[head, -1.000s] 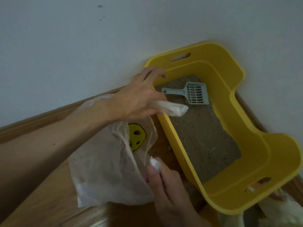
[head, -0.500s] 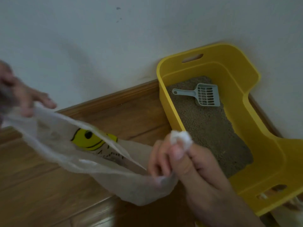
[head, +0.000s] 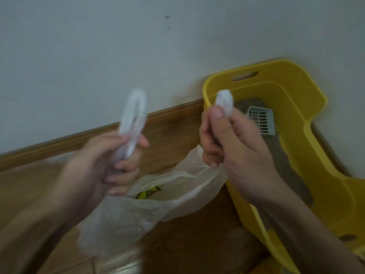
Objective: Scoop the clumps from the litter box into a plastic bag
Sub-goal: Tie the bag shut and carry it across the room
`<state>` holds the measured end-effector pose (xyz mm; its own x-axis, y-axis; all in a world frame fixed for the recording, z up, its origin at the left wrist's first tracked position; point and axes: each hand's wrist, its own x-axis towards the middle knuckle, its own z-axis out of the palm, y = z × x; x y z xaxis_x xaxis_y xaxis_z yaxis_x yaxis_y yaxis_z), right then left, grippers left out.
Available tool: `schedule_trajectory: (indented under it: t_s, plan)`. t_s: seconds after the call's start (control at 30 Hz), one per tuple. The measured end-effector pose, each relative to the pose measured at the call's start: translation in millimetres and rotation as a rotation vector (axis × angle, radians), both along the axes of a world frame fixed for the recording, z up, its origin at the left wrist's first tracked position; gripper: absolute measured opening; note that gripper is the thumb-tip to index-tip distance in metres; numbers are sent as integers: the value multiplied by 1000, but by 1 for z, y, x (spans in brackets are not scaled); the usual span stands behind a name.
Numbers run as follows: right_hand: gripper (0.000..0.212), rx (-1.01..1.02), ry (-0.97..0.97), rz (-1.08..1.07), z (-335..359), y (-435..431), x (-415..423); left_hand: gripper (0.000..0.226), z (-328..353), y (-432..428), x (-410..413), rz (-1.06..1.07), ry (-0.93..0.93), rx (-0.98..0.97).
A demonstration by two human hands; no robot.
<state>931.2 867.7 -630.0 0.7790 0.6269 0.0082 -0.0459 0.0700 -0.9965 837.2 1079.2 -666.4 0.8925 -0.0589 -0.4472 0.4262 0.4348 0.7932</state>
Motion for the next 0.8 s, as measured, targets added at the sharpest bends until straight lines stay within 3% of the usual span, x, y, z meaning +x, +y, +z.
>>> schedule_trajectory:
  t_s: [0.13, 0.27, 0.37, 0.57, 0.67, 0.8]
  plan:
    - [34, -260, -171, 53, -6, 10, 8, 21, 8, -36, 18, 96, -38, 123]
    - [28, -419, -411, 55, -10, 15, 9, 26, 2, -48, 36, 96, -11, 285]
    - [18, -469, -480, 42, -20, 15, 11, 25, -1, -54, 42, 46, -31, 339]
    - [15, -514, -677, 65, -31, 22, 16, 46, -13, -57, 53, -15, -208, 628]
    - [19, -528, -729, 2, -35, 30, 21, 37, -15, -57, 60, -5, -226, 637]
    - [20, -612, -968, -75, -39, 41, 33, 38, -17, -56, 69, 26, -182, 520]
